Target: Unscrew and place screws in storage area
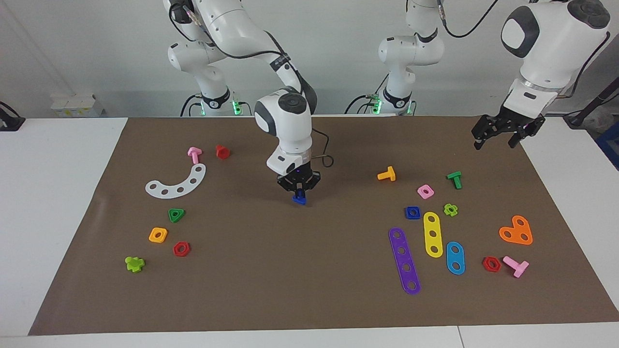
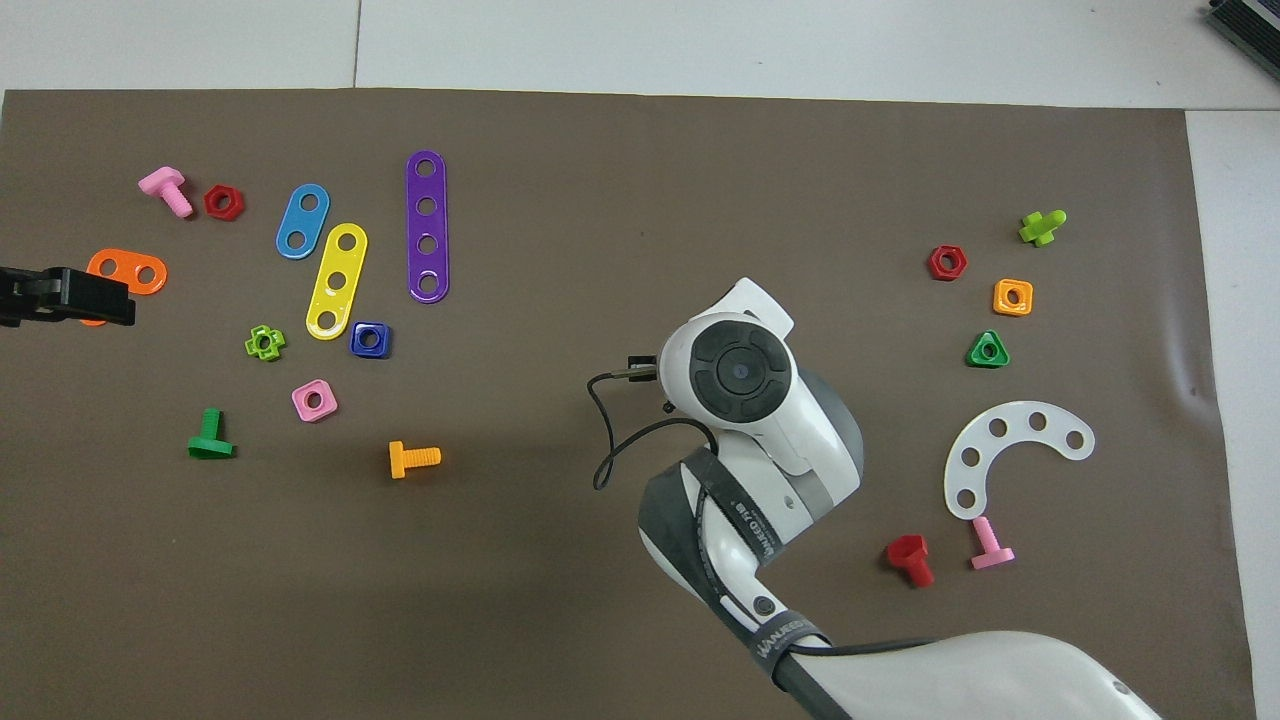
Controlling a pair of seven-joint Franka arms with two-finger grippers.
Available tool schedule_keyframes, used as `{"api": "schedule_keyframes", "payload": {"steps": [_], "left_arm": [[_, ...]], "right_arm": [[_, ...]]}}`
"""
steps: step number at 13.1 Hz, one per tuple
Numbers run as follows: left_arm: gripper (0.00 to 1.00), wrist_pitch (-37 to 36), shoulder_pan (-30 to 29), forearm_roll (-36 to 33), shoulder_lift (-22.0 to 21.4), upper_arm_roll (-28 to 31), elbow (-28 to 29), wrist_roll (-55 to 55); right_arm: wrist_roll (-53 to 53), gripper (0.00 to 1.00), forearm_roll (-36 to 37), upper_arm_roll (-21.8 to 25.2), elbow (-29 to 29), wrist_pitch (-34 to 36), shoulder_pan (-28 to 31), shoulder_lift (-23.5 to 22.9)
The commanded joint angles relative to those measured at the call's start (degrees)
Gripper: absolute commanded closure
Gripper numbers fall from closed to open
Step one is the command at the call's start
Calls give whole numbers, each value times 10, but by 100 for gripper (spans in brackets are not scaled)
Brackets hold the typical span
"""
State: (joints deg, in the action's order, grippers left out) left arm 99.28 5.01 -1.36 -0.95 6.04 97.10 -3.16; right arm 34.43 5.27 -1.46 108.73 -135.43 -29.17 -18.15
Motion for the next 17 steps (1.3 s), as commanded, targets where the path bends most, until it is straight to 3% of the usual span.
{"api": "schedule_keyframes", "payload": {"steps": [1,9,16,17], "left_arm": [[0,2,-2,-15,-12,4,11,10],[0,2,-6,-15,-12,9,11,10],[0,2,-6,-15,-12,9,11,10],[0,2,-6,-15,-12,9,11,10]], "right_arm": [[0,100,12,-6,44,-15,50,36],[-115,100,12,-6,63,-17,189,37],[-143,100,10,-6,100,-44,222,36],[-149,82,10,-6,103,-44,226,37]]}}
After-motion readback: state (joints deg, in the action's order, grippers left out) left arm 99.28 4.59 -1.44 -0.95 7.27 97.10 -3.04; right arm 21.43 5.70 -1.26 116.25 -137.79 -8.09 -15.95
